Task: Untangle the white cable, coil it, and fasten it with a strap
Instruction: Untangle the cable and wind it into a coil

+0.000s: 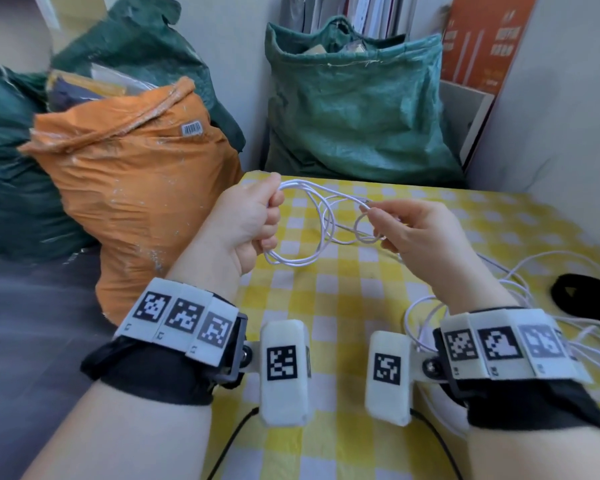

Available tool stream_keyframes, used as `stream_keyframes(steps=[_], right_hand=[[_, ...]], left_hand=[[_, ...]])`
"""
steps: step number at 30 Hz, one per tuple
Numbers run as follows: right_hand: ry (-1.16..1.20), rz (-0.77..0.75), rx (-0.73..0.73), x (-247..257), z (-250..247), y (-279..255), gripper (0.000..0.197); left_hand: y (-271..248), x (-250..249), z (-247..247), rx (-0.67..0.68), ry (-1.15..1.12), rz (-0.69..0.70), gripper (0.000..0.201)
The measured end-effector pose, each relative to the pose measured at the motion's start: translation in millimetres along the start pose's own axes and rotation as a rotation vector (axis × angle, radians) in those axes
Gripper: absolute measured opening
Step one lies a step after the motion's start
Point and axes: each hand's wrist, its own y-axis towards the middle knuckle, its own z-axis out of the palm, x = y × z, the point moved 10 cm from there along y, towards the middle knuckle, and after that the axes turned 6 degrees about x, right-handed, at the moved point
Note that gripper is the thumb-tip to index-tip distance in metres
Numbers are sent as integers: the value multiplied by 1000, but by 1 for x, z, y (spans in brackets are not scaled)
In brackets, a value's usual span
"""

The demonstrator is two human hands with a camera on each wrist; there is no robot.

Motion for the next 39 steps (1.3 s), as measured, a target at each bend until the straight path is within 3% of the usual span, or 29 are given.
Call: stream_keyframes(steps=[6, 11, 20, 27, 30, 34, 39], right_hand=[[40, 61, 43, -4, 3, -3, 31], [14, 120, -102, -13, -16, -4, 13], [-103, 229, -260, -28, -36, -11, 12], [-268, 329, -150, -32, -27, -12, 31], [-383, 378, -116, -36, -26, -10, 34], [-485, 471, -97, -47, -28, -11, 34], [-545, 486, -49, -45, -24, -14, 36]], left_hand=[[0, 0, -16, -103, -91, 3, 34], [4, 3, -28, -148, -221, -5, 37], [6, 10, -37, -163, -427, -59, 39], [7, 13, -38, -157, -455, -71, 40], [8, 14, -33, -116, -465, -92, 41], [5, 16, -15, 64, -515, -167, 42], [2, 17, 0, 171, -607, -209, 44]])
